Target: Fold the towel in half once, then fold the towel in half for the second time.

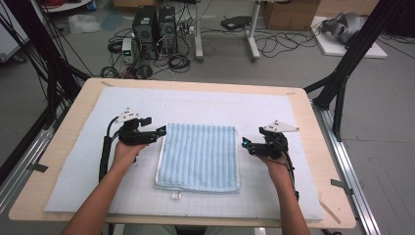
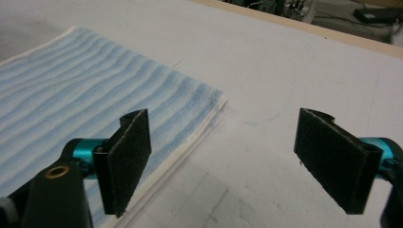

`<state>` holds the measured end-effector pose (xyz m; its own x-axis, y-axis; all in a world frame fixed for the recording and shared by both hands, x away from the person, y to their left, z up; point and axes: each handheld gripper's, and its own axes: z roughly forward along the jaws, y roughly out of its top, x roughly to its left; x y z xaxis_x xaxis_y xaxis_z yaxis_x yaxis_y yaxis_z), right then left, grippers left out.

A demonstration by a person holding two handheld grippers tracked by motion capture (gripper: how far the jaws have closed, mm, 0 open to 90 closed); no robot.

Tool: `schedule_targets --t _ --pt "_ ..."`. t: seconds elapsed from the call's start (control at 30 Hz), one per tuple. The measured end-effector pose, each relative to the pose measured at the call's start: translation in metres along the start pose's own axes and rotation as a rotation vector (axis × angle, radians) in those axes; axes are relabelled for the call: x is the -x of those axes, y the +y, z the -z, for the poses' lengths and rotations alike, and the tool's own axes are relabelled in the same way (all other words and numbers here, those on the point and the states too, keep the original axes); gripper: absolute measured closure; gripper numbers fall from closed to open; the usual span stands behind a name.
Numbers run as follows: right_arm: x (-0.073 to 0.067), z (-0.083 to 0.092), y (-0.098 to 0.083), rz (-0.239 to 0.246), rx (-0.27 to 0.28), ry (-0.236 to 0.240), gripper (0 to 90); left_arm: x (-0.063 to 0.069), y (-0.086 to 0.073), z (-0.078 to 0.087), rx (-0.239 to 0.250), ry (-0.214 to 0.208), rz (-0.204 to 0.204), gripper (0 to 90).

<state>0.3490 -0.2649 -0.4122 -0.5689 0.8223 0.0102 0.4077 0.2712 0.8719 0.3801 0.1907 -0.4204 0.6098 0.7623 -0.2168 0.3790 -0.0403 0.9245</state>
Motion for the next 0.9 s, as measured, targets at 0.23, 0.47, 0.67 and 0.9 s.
schedule_targets --t 0.23,0.47,0.67,0.9 --pt "-0.006 0.006 0.0 0.044 0.012 0.012 10.9 0.007 -0.001 0.005 0.011 -0.009 -0.018 18.2" --pt "-0.006 0.008 0.001 0.029 0.021 0.017 10.9 0.01 -0.003 0.004 0.006 -0.01 -0.019 18.4" --pt "-0.006 0.009 0.001 0.019 0.028 0.022 10.9 0.007 0.002 0.0 0.014 -0.005 -0.002 18.5" --pt "-0.009 0.007 0.001 0.026 0.017 0.029 10.9 0.002 0.016 -0.01 -0.002 0.044 -0.03 19.9"
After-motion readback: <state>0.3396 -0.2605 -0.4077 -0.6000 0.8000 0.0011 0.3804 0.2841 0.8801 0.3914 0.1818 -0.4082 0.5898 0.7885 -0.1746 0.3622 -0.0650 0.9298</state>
